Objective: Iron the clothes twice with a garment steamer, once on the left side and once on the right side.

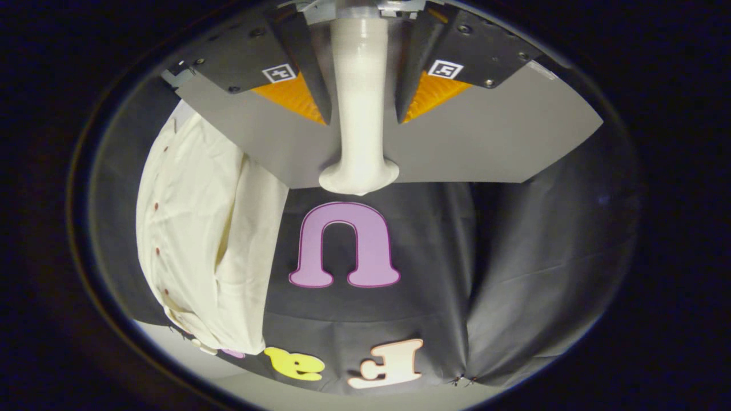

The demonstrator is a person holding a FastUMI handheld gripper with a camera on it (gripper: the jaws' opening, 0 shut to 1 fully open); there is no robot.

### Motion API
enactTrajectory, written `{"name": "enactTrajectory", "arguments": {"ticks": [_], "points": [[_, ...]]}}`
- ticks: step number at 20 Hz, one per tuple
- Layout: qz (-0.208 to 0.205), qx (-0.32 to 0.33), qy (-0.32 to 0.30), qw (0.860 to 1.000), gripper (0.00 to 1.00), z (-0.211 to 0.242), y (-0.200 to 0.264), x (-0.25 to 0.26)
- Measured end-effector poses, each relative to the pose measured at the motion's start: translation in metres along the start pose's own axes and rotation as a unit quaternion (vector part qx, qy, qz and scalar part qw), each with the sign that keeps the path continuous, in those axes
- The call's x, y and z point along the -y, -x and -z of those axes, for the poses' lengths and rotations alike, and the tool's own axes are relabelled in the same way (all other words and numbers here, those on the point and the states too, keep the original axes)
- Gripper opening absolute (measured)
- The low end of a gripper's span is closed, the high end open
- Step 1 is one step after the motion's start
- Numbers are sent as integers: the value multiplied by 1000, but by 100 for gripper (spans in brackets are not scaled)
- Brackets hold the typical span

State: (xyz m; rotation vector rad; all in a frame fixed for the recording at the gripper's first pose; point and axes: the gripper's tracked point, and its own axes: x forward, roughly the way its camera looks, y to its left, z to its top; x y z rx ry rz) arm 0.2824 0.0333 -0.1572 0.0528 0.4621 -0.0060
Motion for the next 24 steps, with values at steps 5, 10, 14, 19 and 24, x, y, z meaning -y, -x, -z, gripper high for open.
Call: {"name": "enactTrajectory", "arguments": {"ticks": [5,10,14,19,24], "points": [[-23,29,-8,999,40,-6,4,-4],[-84,100,-1,991,38,-32,37,-6],[-103,158,-9,982,38,-62,72,27],[-76,200,-30,976,37,-92,94,105],[-58,264,-26,962,37,-123,111,170]]}}
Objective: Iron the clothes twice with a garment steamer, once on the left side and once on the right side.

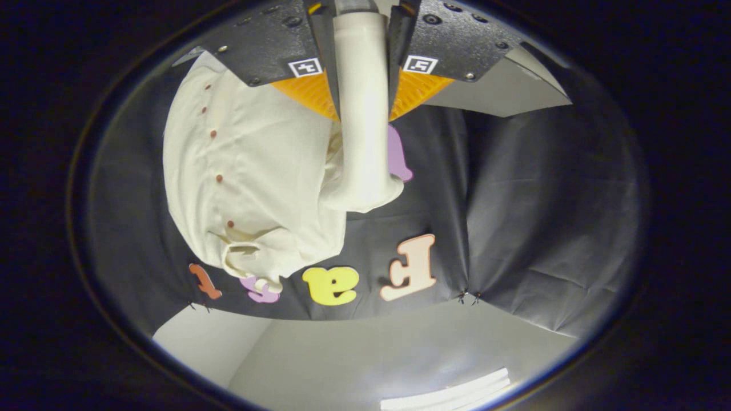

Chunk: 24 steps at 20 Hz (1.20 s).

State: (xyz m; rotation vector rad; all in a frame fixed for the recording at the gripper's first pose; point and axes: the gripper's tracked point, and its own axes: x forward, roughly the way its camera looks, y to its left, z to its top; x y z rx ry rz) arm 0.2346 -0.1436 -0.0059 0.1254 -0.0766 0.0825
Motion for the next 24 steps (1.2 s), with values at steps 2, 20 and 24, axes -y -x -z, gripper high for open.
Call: {"name": "enactTrajectory", "arguments": {"ticks": [2,20,24], "points": [[14,13,1,1000,37,2,-1,25],[32,-37,-69,996,37,129,7,112],[31,-51,-79,995,37,162,21,116]]}}
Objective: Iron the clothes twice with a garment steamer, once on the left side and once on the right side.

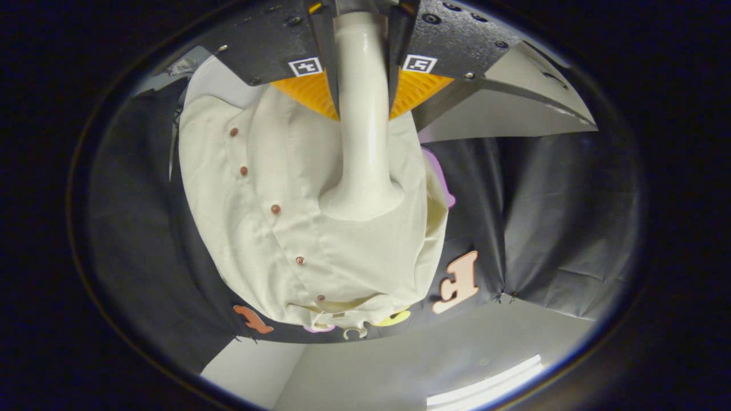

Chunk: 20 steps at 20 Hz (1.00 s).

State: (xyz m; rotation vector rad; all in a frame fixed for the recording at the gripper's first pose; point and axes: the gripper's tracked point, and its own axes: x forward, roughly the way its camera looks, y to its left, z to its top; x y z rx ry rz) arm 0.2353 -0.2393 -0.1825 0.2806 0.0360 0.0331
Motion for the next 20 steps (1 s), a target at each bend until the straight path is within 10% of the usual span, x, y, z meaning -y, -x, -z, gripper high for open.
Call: {"name": "enactTrajectory", "arguments": {"ticks": [20], "points": [[10,-106,13,994,37,152,67,39]]}}
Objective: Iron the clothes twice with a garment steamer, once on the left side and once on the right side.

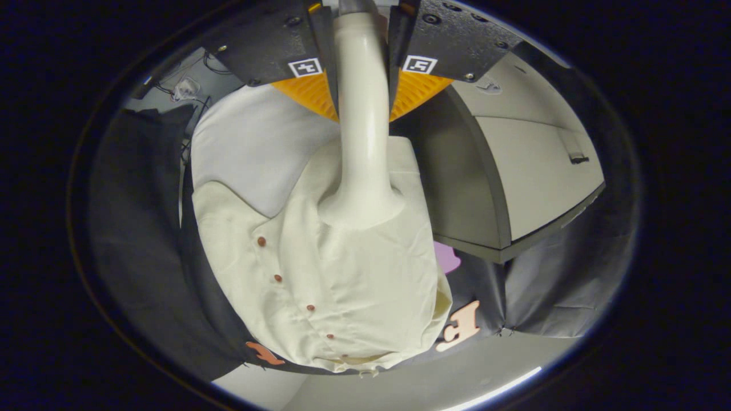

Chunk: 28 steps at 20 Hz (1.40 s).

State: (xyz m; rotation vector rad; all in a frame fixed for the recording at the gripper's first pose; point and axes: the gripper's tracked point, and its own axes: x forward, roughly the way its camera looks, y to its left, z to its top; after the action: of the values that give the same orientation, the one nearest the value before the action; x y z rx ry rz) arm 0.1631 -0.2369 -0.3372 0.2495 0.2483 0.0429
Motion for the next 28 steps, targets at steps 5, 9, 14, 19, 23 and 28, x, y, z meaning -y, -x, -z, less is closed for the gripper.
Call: {"name": "enactTrajectory", "arguments": {"ticks": [5,9,14,19,23,28], "points": [[8,-12,6,1000,37,5,15,12],[25,3,21,999,37,-18,32,25],[36,58,40,997,37,-102,52,35],[63,127,71,987,37,-210,57,45],[77,161,76,981,36,-281,43,52],[99,167,53,979,37,-337,2,73]]}}
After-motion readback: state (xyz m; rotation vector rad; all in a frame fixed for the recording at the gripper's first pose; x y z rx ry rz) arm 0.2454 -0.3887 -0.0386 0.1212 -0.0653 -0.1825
